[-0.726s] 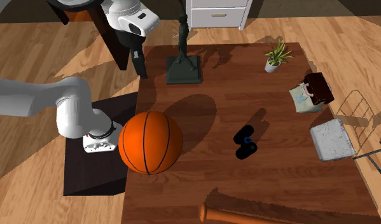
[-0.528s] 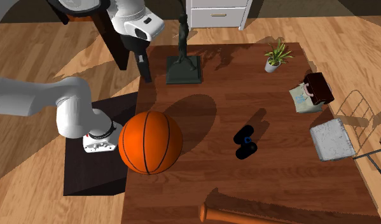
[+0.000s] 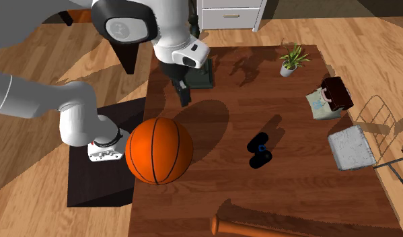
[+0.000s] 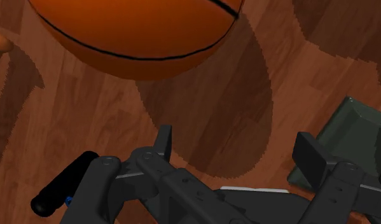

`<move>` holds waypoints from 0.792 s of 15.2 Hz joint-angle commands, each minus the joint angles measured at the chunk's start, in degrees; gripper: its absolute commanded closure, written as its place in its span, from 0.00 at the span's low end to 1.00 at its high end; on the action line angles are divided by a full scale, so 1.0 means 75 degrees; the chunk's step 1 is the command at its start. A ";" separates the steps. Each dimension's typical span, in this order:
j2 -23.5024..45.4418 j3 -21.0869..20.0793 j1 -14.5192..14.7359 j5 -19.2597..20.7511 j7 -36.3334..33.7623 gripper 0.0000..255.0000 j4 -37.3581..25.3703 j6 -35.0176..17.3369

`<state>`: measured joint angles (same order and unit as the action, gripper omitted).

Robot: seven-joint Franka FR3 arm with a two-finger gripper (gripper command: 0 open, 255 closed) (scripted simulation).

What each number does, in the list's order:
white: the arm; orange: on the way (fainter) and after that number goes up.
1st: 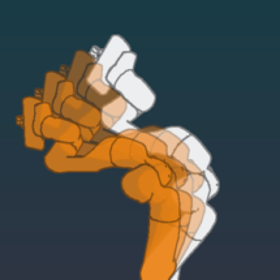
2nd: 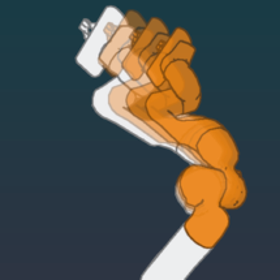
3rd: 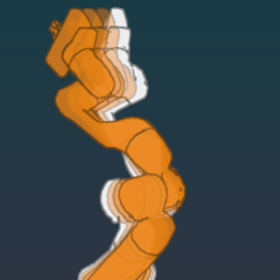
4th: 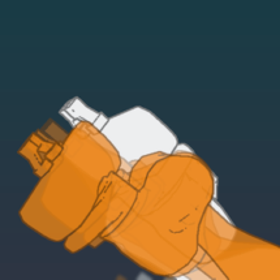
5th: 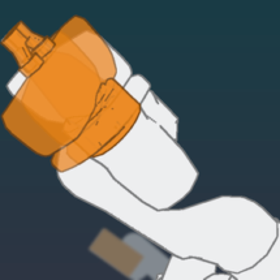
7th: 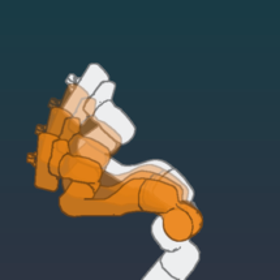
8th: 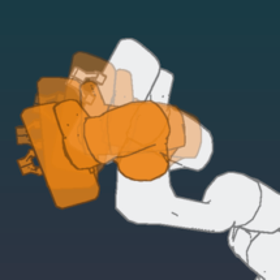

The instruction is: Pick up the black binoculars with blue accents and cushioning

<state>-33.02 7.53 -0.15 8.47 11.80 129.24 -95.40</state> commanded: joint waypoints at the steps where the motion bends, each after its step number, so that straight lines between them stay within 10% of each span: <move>1: 0.0469 0.0219 0.0014 0.0104 0.0413 0.00 -0.0214 -0.0285; 12: 0.3426 0.1296 0.0013 0.0000 0.2782 0.00 -0.2090 -0.1510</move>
<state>-9.68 16.67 -0.02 8.90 30.83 115.79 -106.50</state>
